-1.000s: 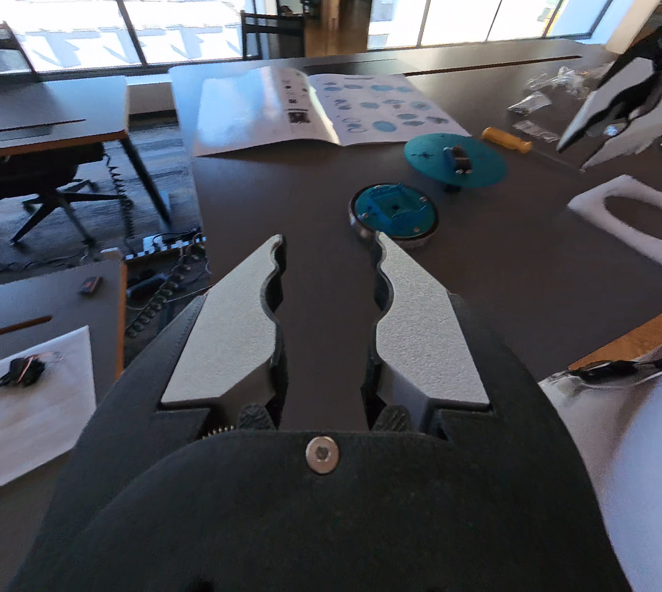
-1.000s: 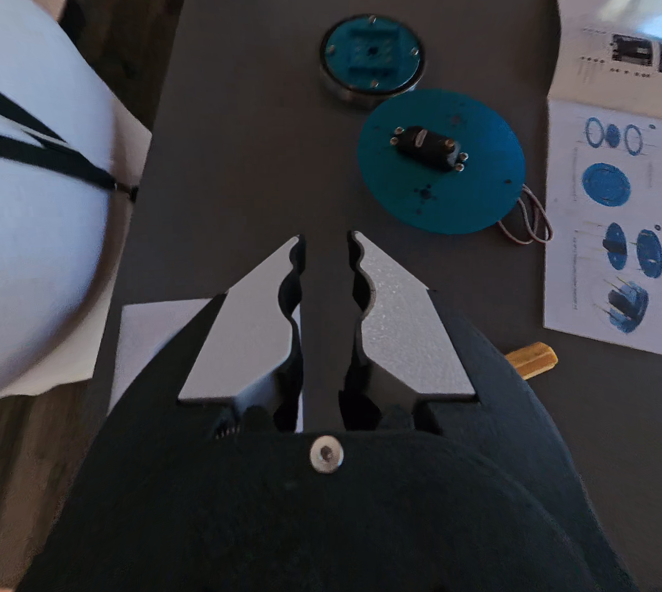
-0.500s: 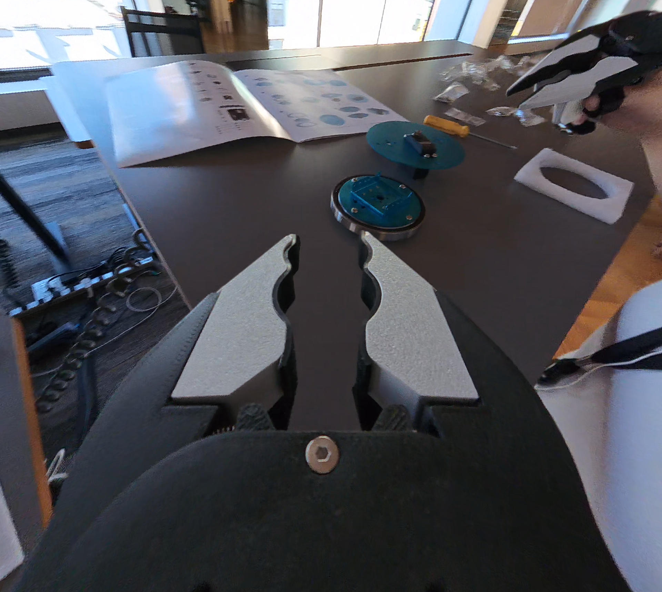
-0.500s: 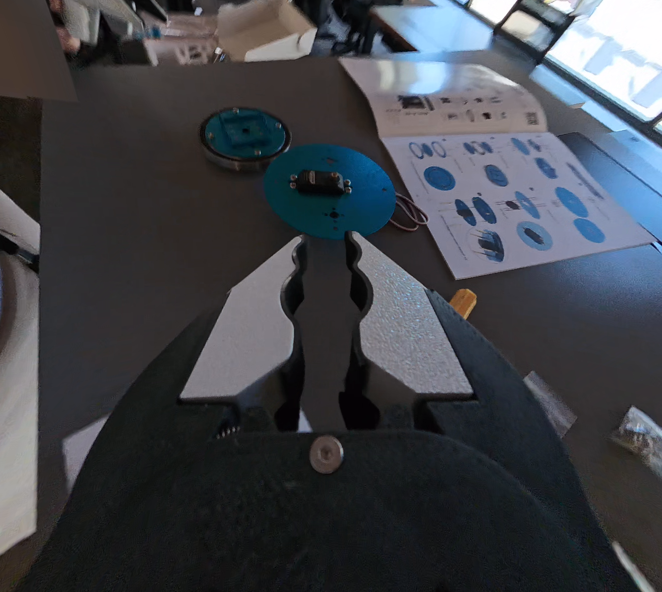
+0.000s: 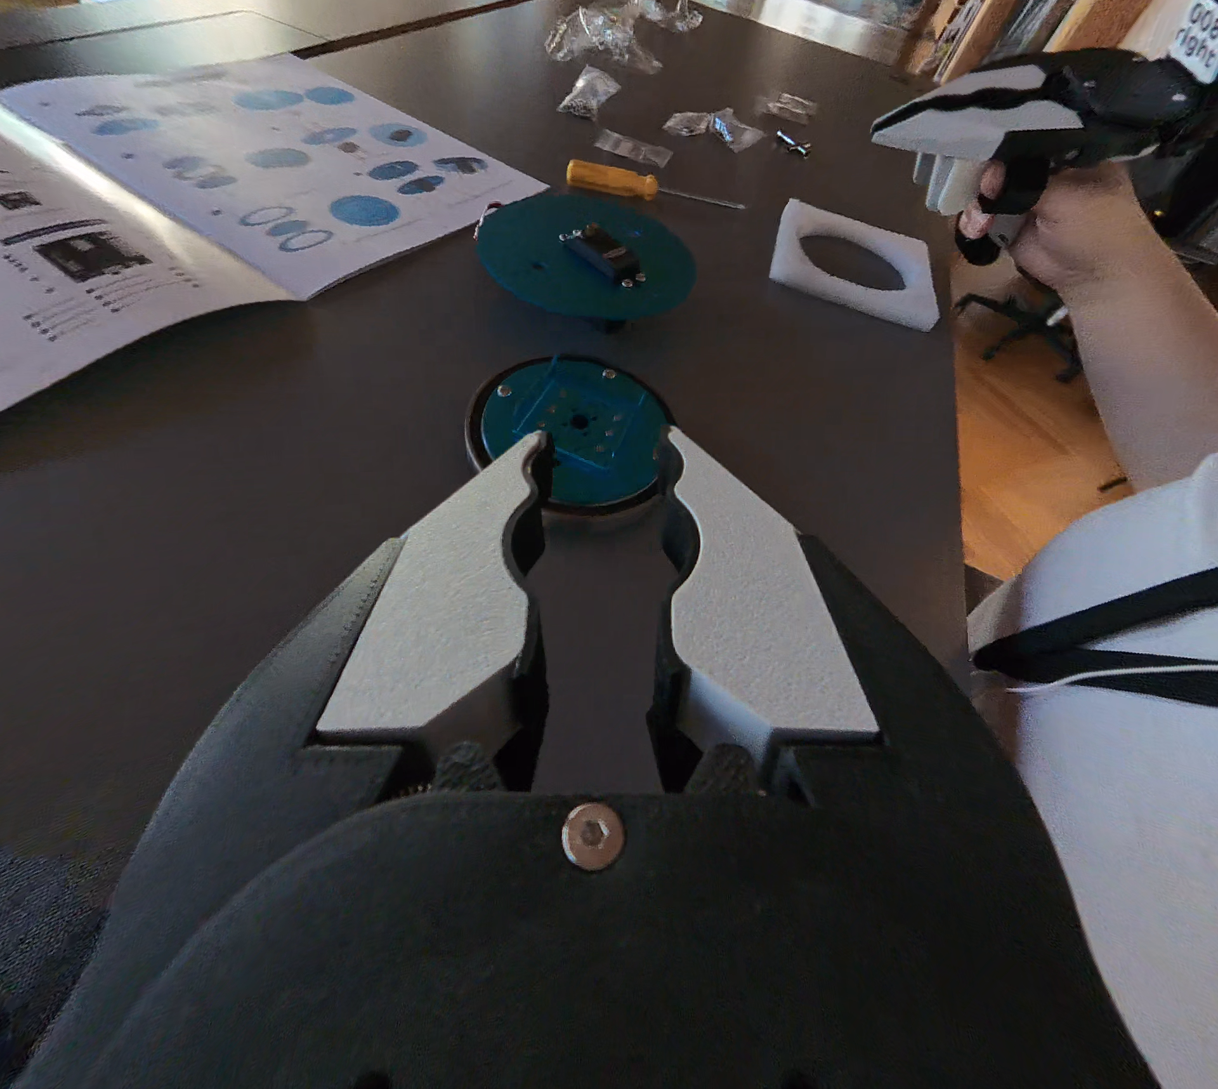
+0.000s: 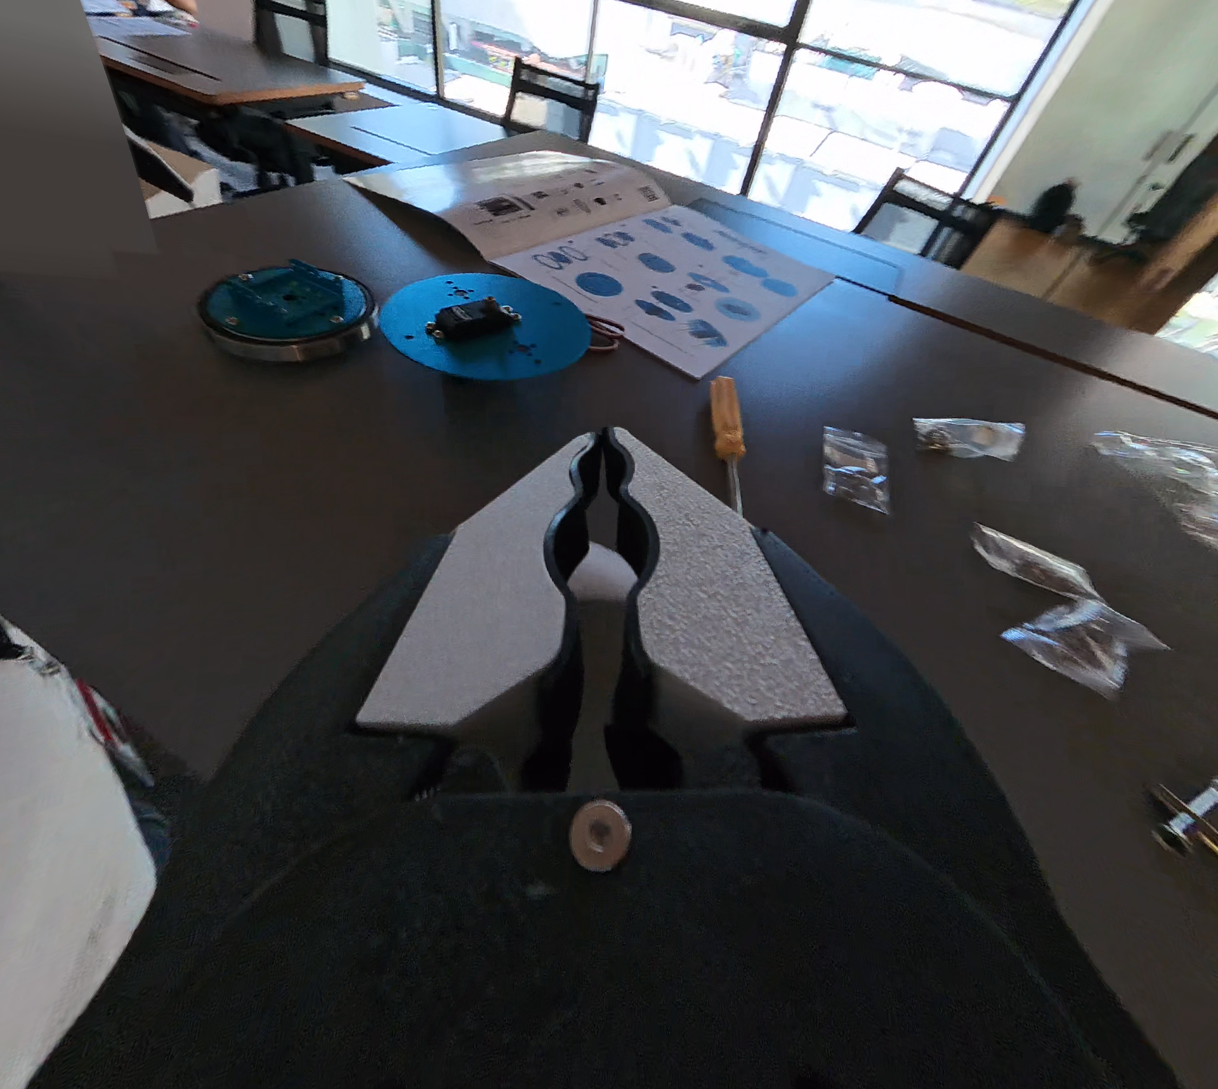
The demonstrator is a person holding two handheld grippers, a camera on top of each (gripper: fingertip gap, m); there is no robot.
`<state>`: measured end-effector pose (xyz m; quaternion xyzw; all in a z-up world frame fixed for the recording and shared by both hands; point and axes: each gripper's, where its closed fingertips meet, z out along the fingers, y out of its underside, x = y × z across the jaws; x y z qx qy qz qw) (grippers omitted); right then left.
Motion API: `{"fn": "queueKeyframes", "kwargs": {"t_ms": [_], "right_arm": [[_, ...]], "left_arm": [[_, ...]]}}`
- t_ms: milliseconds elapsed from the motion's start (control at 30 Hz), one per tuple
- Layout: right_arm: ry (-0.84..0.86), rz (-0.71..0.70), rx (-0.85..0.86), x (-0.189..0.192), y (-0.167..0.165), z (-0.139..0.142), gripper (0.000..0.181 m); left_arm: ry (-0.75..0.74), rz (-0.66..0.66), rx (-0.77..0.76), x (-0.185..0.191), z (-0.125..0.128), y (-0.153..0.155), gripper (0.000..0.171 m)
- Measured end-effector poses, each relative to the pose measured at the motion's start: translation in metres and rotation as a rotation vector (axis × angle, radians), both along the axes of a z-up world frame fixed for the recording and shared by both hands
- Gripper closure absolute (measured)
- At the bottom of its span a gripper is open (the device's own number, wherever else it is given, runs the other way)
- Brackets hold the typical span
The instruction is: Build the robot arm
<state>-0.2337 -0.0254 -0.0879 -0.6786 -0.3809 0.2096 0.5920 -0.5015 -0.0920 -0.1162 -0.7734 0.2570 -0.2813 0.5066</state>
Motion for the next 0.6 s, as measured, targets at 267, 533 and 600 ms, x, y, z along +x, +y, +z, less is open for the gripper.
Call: {"fn": "queueKeyframes", "kwargs": {"t_ms": [267, 533, 600], "right_arm": [[0.08, -0.045, 0.08, 0.05, 0.03, 0.017, 0.181], [0.064, 0.191, 0.031, 0.05, 0.099, 0.031, 0.181], [0.04, 0.295, 0.01, 0.031, 0.113, 0.034, 0.181]], "left_arm": [[-0.033, 0.118, 0.042, 0.014, 0.047, 0.05, 0.142], [-0.126, 0.406, 0.035, 0.01, 0.089, 0.09, 0.139], [-0.175, 0.465, 0.06, 0.01, 0.105, 0.105, 0.139]]}}
